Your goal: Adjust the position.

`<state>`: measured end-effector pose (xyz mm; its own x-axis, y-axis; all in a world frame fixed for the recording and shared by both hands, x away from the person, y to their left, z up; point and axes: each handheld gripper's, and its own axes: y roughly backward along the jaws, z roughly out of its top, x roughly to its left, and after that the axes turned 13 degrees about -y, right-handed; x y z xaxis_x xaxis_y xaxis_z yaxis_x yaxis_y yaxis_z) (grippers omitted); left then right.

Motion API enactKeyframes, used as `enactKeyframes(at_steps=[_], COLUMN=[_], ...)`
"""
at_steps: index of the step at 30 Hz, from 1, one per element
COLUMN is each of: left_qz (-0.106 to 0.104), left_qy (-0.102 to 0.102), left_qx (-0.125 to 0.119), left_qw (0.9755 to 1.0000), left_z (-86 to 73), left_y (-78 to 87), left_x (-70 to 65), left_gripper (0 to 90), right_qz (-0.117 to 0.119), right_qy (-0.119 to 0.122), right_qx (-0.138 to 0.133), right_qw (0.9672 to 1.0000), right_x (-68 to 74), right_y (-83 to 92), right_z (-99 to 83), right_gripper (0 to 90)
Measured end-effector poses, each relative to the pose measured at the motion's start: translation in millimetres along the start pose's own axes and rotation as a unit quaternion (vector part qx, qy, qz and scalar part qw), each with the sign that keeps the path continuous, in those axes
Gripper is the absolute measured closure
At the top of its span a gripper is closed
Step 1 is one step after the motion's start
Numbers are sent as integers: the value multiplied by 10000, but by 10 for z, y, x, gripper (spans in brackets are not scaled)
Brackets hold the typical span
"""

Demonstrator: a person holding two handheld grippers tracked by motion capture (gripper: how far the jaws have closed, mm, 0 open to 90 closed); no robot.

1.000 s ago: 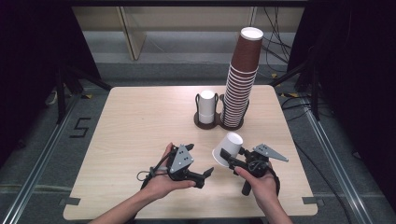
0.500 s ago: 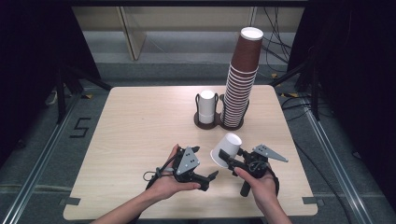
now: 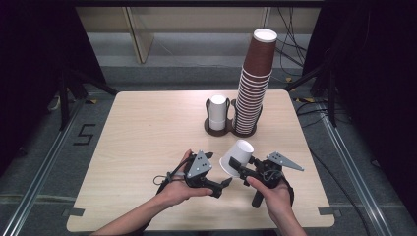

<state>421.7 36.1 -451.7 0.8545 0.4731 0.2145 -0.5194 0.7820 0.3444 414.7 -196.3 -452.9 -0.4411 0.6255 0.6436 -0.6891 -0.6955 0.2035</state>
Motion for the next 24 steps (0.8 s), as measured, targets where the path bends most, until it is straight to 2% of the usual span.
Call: enactKeyframes(at_steps=[3, 4, 6, 7, 8, 9, 13, 15, 16, 21, 22, 23, 24], left_qz=[-41, -63, -97, -133, -133, -163, -224, -227, -241, -247, -240, -258, -278], left_qy=[9, -64, -88, -82, -82, -155, -217, -179, -169, -217, -211, -227, -228], left_qx=[-44, -9, -19, -16, -16, -4, 33, 33, 28, 19, 16, 35, -5], left_qw=[10000, 10000, 9999, 9999, 9999, 9997, 9995, 9996, 9996, 9995, 9995, 9994, 9994], left_z=[-6, -4, -11, -16, -16, -26, -20, -11, -4, 12, 11, 9, 4], left_y=[-45, -52, -75, -87, -87, -108, -140, -154, -158, -184, -192, -194, -204], left_x=[0, 4, -7, -13, -13, -18, -24, -30, -33, -30, -28, -26, -26], left_gripper=[2, 2, 3, 5, 6, 7, 20, 29, 30, 36, 36, 45, 45], right_qz=[1, 62, 65, 71, 71, 53, 116, 174, 112, 242, 249, 235, 235], right_qy=[-62, -84, -88, -197, -197, -78, -71, -85, -57, -75, -189, -60, -60], right_qx=[46, 43, 55, 89, 89, 126, 133, 150, 190, 204, 246, 222, 222], right_qw=[10000, 9999, 9999, 9997, 9997, 9999, 9998, 9997, 9997, 9995, 9992, 9995, 9995], right_x=[8, 8, 8, 28, 28, 19, 32, 35, 40, 49, 68, 56, 56], right_y=[-3, -10, -14, -12, -12, -18, -17, -21, -18, -31, -25, -27, -27], right_z=[-14, -20, -29, -40, -40, -38, -45, -52, -52, -63, -68, -62, -62], right_gripper=[323, 322, 322, 323, 323, 323, 323, 322, 322, 323, 323, 323, 323])
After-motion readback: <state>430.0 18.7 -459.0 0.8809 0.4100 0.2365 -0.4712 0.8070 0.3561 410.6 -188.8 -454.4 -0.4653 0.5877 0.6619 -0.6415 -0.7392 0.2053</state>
